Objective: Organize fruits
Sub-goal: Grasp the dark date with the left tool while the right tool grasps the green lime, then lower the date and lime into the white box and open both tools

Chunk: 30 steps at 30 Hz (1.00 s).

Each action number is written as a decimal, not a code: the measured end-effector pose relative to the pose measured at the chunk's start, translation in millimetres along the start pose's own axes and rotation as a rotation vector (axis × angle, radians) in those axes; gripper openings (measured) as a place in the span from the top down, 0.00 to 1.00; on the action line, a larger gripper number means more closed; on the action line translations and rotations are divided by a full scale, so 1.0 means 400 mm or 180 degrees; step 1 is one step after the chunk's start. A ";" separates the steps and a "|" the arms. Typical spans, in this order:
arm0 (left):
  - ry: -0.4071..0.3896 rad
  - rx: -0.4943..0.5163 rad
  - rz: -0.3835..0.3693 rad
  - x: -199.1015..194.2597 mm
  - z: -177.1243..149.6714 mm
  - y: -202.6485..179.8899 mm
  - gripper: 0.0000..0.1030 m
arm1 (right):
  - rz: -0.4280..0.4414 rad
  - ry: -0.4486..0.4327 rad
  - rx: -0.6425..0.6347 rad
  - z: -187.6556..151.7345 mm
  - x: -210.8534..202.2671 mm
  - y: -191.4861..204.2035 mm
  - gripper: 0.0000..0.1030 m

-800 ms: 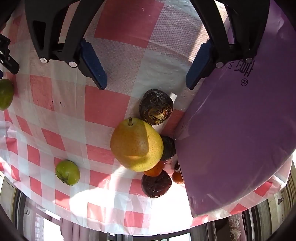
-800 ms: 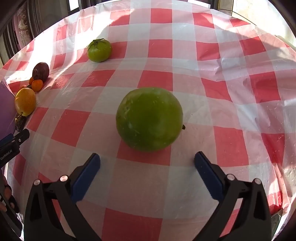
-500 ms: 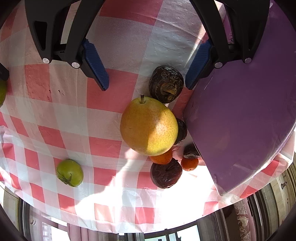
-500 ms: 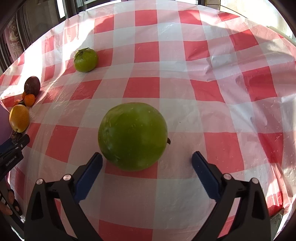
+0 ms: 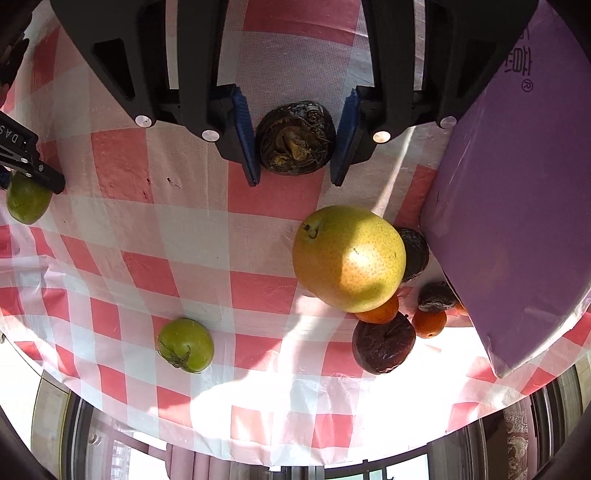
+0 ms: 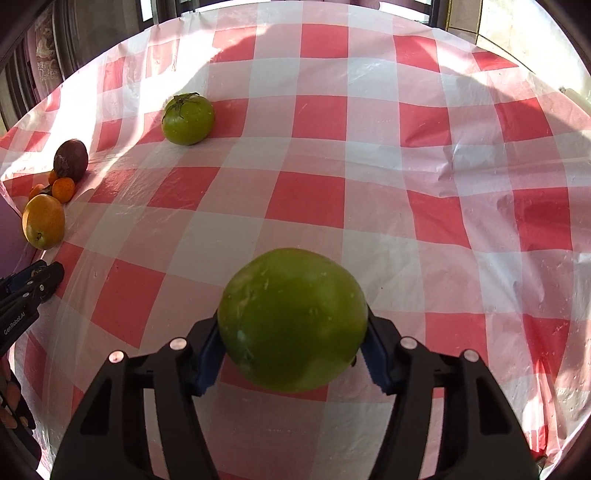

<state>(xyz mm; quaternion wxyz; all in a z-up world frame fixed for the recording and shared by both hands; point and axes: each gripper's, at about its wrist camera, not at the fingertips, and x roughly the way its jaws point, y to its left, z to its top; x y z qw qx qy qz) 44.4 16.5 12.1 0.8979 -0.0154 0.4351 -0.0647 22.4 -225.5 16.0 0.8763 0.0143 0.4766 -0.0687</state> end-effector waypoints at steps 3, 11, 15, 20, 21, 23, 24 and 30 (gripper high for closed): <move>0.0081 0.0059 0.0050 -0.022 -0.032 -0.023 0.64 | 0.0080 0.0054 -0.0016 -0.015 -0.009 -0.002 0.39; 0.0225 0.0223 -0.0006 -0.128 -0.111 -0.072 0.64 | 0.0540 0.0138 -0.0137 -0.082 -0.096 0.007 0.39; 0.0128 0.0175 -0.0035 -0.220 -0.092 -0.053 0.64 | 0.0747 0.0176 -0.0262 -0.087 -0.150 0.044 0.39; -0.0136 -0.0130 0.0011 -0.371 -0.028 0.029 0.64 | 0.1164 0.0065 -0.0505 -0.029 -0.258 0.167 0.39; -0.0207 -0.0197 0.0032 -0.404 -0.016 0.055 0.64 | 0.1254 0.0013 -0.0590 -0.012 -0.286 0.202 0.39; -0.0322 -0.0287 0.0110 -0.468 0.008 0.122 0.64 | 0.1459 -0.0139 -0.0808 0.025 -0.354 0.286 0.39; -0.0348 -0.0320 0.0170 -0.493 0.018 0.161 0.64 | 0.1550 -0.0197 -0.0914 0.042 -0.387 0.332 0.39; -0.0008 -0.0491 0.0559 -0.521 0.012 0.420 0.64 | 0.1884 -0.0248 -0.1411 0.101 -0.500 0.633 0.39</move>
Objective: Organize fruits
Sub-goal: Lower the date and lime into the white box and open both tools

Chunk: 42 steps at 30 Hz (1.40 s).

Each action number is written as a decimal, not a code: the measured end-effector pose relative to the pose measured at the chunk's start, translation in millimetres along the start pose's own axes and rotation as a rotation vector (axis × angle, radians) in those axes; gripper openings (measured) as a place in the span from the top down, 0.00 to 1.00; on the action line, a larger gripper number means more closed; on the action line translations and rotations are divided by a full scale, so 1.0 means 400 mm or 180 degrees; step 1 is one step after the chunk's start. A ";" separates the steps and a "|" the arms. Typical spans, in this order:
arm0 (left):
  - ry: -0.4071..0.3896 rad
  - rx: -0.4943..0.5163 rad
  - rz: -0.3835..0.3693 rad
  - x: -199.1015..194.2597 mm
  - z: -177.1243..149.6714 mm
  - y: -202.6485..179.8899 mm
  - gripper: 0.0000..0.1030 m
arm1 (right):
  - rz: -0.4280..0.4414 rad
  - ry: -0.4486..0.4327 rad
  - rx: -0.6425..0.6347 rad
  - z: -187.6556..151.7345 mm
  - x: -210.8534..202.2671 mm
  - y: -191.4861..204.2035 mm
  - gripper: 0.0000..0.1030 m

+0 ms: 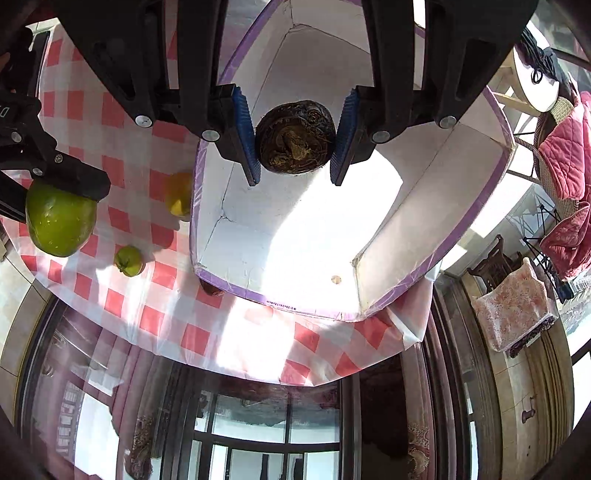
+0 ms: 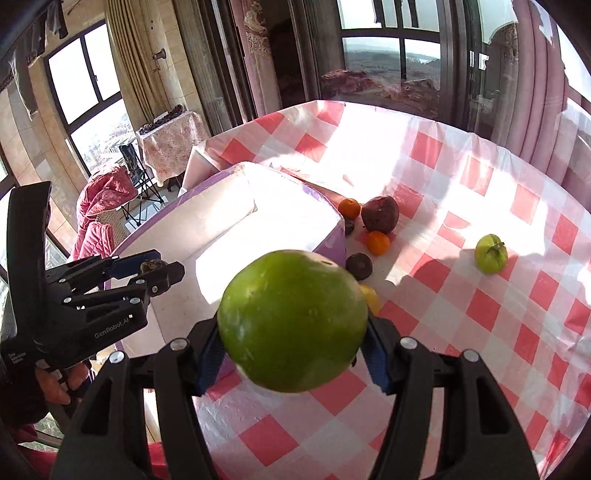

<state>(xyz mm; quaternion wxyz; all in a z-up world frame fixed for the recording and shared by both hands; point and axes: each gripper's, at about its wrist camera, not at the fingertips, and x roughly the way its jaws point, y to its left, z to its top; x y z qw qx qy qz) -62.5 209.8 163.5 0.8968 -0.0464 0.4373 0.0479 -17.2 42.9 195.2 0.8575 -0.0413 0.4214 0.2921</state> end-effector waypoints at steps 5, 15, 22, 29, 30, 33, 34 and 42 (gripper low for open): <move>0.0425 0.0248 0.0232 0.071 -0.020 0.139 0.64 | -0.0019 0.0497 -0.0400 0.068 0.177 0.197 0.39; 0.1191 0.0591 0.0258 0.230 -0.033 0.200 0.64 | -0.0554 0.1729 -0.0682 0.009 0.476 0.275 0.39; 0.1608 0.0740 0.0315 0.299 -0.063 0.222 0.63 | -0.0714 0.2135 -0.0670 -0.025 0.543 0.266 0.39; 0.1963 0.0961 0.0283 0.337 -0.086 0.229 0.56 | -0.0798 0.2421 -0.0635 -0.050 0.578 0.269 0.38; 0.2079 0.0915 0.0258 0.343 -0.089 0.236 0.54 | -0.0818 0.2507 -0.0657 -0.059 0.585 0.272 0.38; 0.2269 0.0715 0.0205 0.347 -0.087 0.260 0.37 | -0.0827 0.2664 -0.0696 -0.077 0.601 0.282 0.38; 0.2291 0.0701 0.0182 0.345 -0.088 0.262 0.35 | -0.0816 0.2634 -0.0692 -0.075 0.602 0.285 0.35; 0.2443 0.0759 0.0181 0.296 -0.108 0.281 0.32 | -0.0678 0.2706 -0.0658 -0.077 0.612 0.315 0.21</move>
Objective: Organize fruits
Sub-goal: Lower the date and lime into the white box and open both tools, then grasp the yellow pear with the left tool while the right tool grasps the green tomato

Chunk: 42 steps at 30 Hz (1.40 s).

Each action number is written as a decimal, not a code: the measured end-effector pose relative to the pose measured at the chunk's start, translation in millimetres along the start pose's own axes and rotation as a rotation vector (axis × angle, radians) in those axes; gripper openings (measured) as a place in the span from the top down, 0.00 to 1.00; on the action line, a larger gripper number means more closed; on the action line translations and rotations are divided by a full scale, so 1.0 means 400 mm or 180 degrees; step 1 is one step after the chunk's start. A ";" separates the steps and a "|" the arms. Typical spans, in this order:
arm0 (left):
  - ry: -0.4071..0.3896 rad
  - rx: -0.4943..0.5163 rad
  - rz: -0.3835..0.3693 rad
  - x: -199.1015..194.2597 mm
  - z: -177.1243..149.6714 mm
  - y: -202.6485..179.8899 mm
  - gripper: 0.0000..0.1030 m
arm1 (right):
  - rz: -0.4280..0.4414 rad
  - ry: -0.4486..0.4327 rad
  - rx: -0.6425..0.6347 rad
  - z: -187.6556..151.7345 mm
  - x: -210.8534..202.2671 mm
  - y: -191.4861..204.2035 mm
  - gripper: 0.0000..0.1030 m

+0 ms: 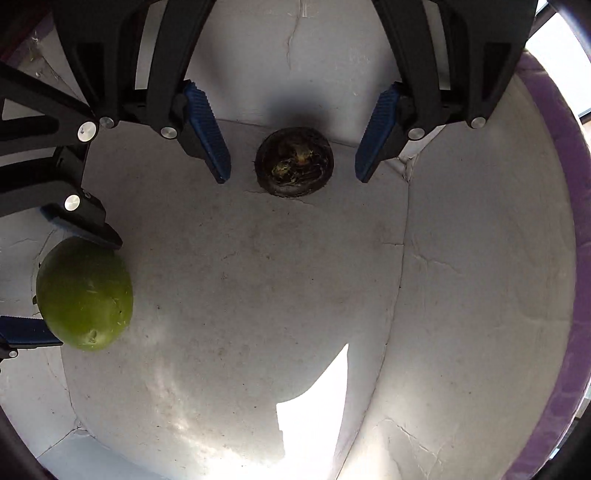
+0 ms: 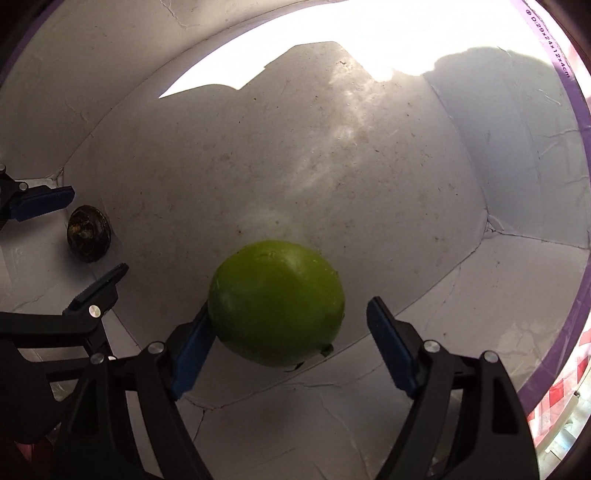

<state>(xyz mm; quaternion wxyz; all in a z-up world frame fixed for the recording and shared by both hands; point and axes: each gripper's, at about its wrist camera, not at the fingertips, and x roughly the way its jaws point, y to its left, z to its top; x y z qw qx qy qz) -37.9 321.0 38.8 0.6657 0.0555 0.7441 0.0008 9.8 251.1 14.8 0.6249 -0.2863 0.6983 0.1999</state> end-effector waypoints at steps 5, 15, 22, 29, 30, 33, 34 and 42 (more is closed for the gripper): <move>-0.0054 0.0014 0.0000 -0.001 -0.028 0.006 0.32 | 0.0040 -0.0062 -0.0078 -0.003 -0.009 -0.021 0.21; -0.0496 -0.0375 -0.0320 -0.041 0.008 -0.007 0.14 | 0.0518 -0.1196 0.0387 -0.119 -0.221 -0.146 0.17; -0.0807 -0.0697 0.0034 -0.123 -0.002 -0.059 0.14 | 0.1357 -0.2647 0.0757 -0.319 -0.390 -0.354 0.16; -0.2380 -0.0676 0.0333 -0.429 -0.012 -0.258 0.14 | 0.1311 -0.2859 0.2017 -0.518 -0.245 -0.676 0.08; -0.2513 -0.0623 0.0200 -0.466 0.039 -0.295 0.14 | 0.1225 -0.2792 0.2201 -0.540 -0.200 -0.724 0.08; -0.2458 -0.0555 -0.0452 -0.433 0.076 -0.450 0.14 | 0.0986 -0.2545 0.2672 -0.536 -0.041 -0.818 0.08; -0.2334 -0.0592 -0.0710 -0.429 0.113 -0.498 0.14 | 0.0924 -0.2482 0.2758 -0.544 -0.019 -0.854 0.08; -0.1581 -0.0437 -0.0465 -0.028 0.080 -0.673 0.14 | 0.0607 -0.2272 0.2540 -0.368 0.151 -1.036 0.08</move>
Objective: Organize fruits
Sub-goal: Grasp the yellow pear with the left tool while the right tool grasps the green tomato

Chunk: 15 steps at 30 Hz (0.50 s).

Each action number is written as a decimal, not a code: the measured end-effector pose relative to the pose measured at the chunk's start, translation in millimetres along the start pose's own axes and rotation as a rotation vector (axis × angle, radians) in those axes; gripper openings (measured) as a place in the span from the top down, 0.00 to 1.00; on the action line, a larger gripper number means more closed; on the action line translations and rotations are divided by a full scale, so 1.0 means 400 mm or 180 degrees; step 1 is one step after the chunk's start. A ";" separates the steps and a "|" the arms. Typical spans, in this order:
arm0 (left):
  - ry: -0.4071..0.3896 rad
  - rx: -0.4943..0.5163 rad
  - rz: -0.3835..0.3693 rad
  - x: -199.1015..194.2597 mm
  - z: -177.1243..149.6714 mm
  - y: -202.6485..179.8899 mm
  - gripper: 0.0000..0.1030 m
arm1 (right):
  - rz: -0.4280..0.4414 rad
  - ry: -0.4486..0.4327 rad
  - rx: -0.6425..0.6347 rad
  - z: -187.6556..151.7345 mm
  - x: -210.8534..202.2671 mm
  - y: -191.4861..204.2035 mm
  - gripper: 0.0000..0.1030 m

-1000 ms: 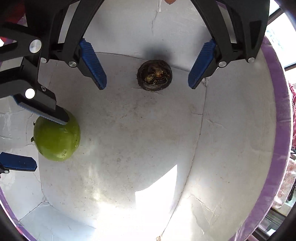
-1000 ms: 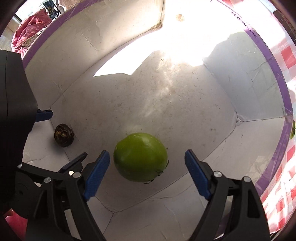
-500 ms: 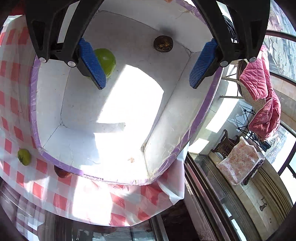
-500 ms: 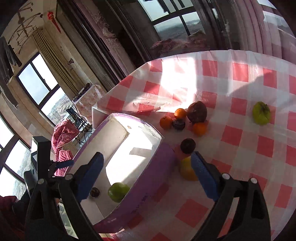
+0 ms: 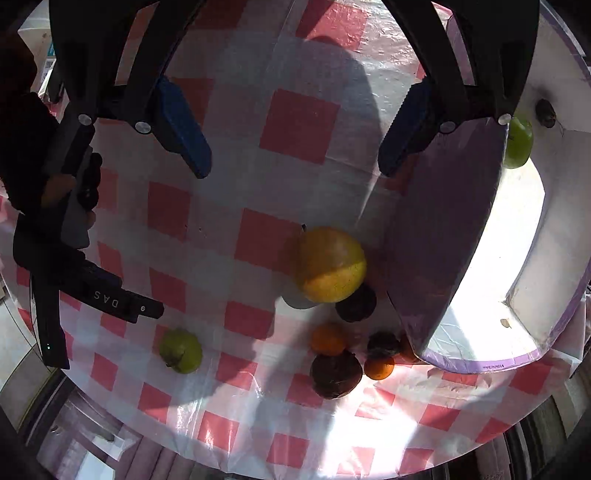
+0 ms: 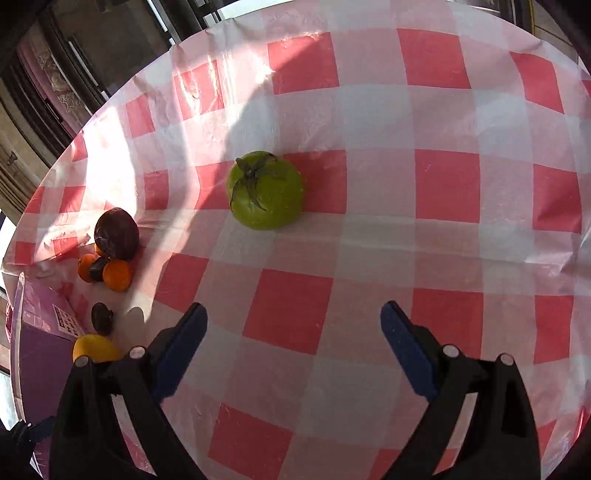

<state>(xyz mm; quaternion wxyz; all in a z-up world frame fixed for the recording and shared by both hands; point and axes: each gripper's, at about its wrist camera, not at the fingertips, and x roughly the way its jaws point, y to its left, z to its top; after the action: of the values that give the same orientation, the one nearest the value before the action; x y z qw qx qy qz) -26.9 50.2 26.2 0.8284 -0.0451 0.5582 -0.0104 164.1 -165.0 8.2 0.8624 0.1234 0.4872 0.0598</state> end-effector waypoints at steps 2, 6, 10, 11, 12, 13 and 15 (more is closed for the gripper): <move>0.0082 -0.0086 0.0100 0.045 -0.011 -0.005 0.14 | -0.0023 0.0006 -0.0186 0.042 0.037 0.011 0.08; -0.0092 -0.0291 0.0319 0.080 -0.016 -0.009 0.14 | -0.0123 0.0007 -0.0472 0.108 0.097 0.036 0.08; -0.0240 -0.0470 0.0419 0.103 -0.005 0.000 0.14 | -0.0252 -0.0044 -0.0751 0.149 0.133 0.059 0.18; -0.0267 -0.0504 0.0456 0.110 0.002 0.003 0.14 | -0.0263 -0.0050 -0.0786 0.156 0.139 0.061 0.18; -0.0284 -0.0545 0.0492 0.115 0.010 0.008 0.14 | -0.0267 -0.0056 -0.0801 0.160 0.143 0.060 0.18; -0.0302 -0.0599 0.0530 0.122 0.020 0.013 0.14 | -0.0261 -0.0060 -0.0800 0.166 0.143 0.058 0.18; -0.0349 -0.0724 0.0598 0.130 0.039 0.027 0.14 | -0.0238 -0.0080 -0.0799 0.165 0.141 0.051 0.19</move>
<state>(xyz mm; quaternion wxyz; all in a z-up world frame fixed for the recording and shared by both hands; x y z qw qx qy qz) 7.0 58.5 -17.1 0.8445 -0.0868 0.5114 0.1330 250.3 -142.9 -0.1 0.8787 -0.0030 0.4694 0.0866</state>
